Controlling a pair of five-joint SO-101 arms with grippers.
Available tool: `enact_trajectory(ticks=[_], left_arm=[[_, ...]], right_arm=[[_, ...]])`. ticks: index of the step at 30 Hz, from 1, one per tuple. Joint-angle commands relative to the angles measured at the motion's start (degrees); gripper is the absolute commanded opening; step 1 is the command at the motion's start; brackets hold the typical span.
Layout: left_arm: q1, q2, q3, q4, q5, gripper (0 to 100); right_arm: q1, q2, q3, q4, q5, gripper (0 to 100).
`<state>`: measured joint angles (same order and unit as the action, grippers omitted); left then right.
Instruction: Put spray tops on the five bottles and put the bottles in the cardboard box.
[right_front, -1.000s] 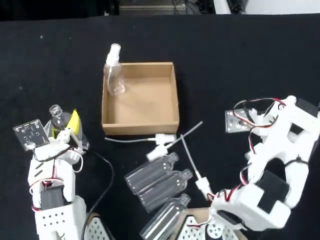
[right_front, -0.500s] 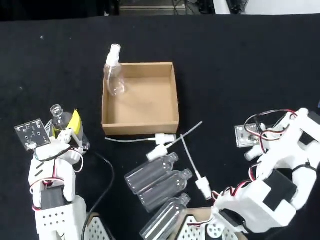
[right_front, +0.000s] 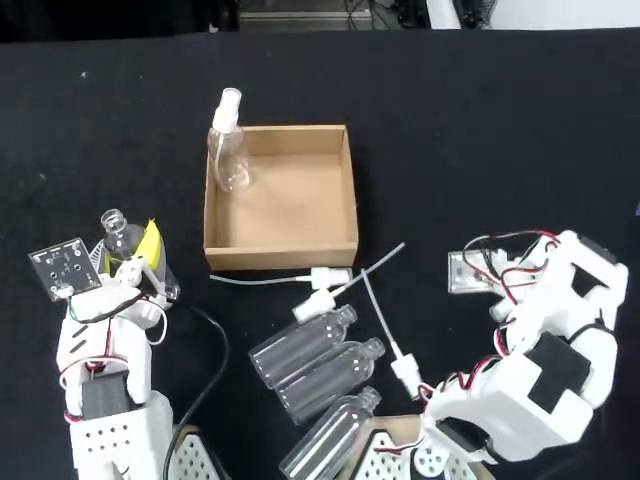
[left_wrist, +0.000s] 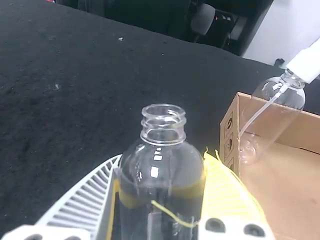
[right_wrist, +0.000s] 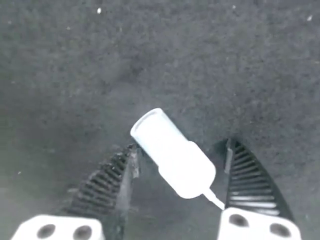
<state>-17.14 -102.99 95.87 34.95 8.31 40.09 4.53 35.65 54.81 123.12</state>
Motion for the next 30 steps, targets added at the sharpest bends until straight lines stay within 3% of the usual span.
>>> enact_trajectory(ticks=[1, 5, 9, 13, 15, 18, 22, 30], left_arm=[[0.57, -1.23, -1.36, -0.26, -0.62, 3], [0.57, -1.23, -1.36, -0.26, -0.62, 3], [0.66, -1.23, -1.36, -0.18, -0.62, 3], [0.66, -1.23, -1.45, -0.18, -0.62, 3], [0.66, -1.23, -1.45, -0.18, -0.62, 3], [0.75, -1.23, -1.45, -0.18, -0.62, 3], [0.75, -1.23, -1.45, -0.18, -0.62, 3], [0.57, -1.23, -1.54, -0.09, -0.62, 3]], right_arm=[[0.18, -0.66, -0.4, -2.02, -4.66, 19.9], [-2.55, -0.66, -2.68, -1.85, -19.87, 0.4], [-4.57, -0.66, -6.64, -1.67, -45.27, 4.1], [-2.73, -0.22, -9.54, -0.62, -77.71, 1.1], [-1.76, -0.22, -10.33, 1.76, -86.95, 2.6], [-1.93, -0.22, -10.86, 6.33, -87.21, 12.0], [-4.31, -0.22, -10.51, 9.32, -77.19, 26.2], [-6.42, -0.13, -10.59, 10.99, -58.46, 28.3]])
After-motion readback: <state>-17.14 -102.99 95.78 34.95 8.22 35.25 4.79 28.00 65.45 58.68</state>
